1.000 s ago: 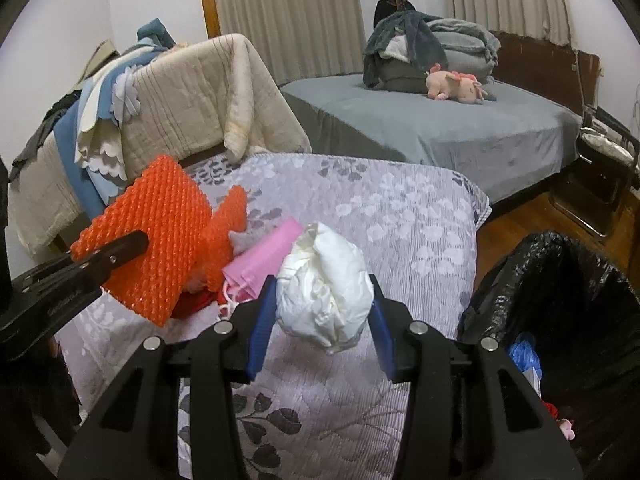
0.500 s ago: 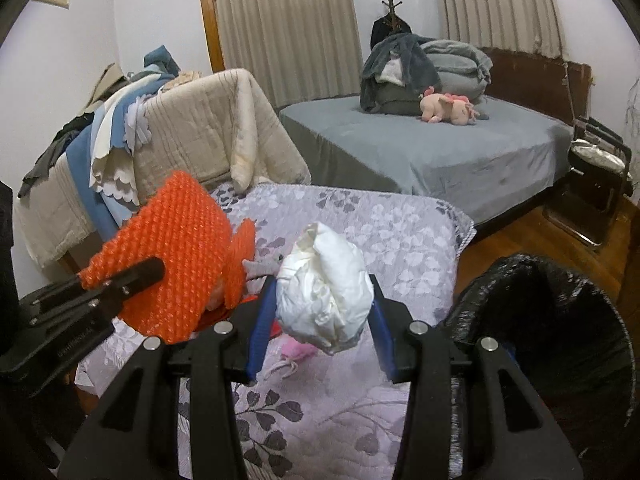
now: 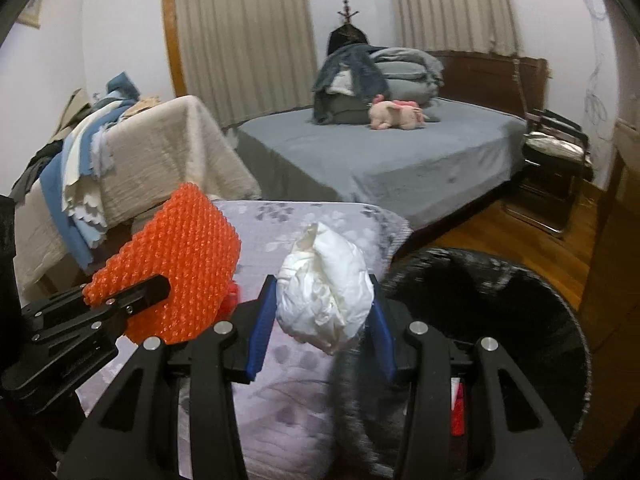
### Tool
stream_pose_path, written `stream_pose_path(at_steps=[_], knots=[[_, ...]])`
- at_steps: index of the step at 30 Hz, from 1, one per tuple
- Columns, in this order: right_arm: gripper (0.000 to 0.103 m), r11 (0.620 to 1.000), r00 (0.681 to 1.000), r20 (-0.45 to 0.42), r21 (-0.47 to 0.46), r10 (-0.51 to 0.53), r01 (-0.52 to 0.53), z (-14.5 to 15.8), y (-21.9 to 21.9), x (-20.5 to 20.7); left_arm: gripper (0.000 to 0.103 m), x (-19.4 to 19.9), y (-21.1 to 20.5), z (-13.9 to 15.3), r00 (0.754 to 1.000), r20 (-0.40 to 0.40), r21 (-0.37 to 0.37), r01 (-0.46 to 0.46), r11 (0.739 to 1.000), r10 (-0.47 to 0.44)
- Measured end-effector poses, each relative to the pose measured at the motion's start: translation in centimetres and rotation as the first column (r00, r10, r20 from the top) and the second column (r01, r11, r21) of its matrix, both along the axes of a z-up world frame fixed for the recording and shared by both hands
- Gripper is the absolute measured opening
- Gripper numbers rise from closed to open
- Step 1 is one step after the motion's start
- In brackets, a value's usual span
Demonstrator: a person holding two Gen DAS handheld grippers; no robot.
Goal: Collect trash
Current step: 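Carry the tissue and orange scrubber over the black bin and open both tools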
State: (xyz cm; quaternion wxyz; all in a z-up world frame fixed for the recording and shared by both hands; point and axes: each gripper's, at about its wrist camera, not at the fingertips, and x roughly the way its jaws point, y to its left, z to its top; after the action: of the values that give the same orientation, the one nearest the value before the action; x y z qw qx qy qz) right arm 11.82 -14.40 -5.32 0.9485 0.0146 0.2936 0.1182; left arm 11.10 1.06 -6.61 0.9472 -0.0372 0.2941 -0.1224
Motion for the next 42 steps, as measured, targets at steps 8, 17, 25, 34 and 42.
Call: stream_pose_path(at_steps=[8, 17, 25, 34, 42], knots=[[0.042, 0.993, 0.993, 0.005, -0.011, -0.12, 0.12, -0.3, -5.4, -0.8, 0.013, 0.9, -5.3, -0.4, 0.992, -0.01, 0.0, 0.124, 0.992, -0.124], [0.042, 0.972, 0.972, -0.007, -0.038, -0.233, 0.233, -1.5, -10.6, -1.2, 0.013, 2.2, -10.9, -0.8, 0.968, -0.018, -0.01, 0.252, 0.968, -0.252], [0.042, 0.949, 0.949, -0.03, -0.055, -0.313, 0.311, -3.1, -14.1, -1.4, 0.013, 3.5, -15.4, -2.6, 0.944, -0.048, 0.0, 0.328, 0.945, -0.327], [0.053, 0.935, 0.933, -0.069, -0.078, -0.352, 0.347, -5.1, -16.0, -1.0, 0.026, 5.3, -16.9, -4.5, 0.927, -0.108, -0.035, 0.358, 0.933, -0.36], [0.082, 0.925, 0.925, -0.05, -0.077, -0.375, 0.371, -5.1, -16.2, -1.4, 0.07, 5.1, -15.4, -4.2, 0.941, -0.087, -0.049, 0.324, 0.945, -0.328]])
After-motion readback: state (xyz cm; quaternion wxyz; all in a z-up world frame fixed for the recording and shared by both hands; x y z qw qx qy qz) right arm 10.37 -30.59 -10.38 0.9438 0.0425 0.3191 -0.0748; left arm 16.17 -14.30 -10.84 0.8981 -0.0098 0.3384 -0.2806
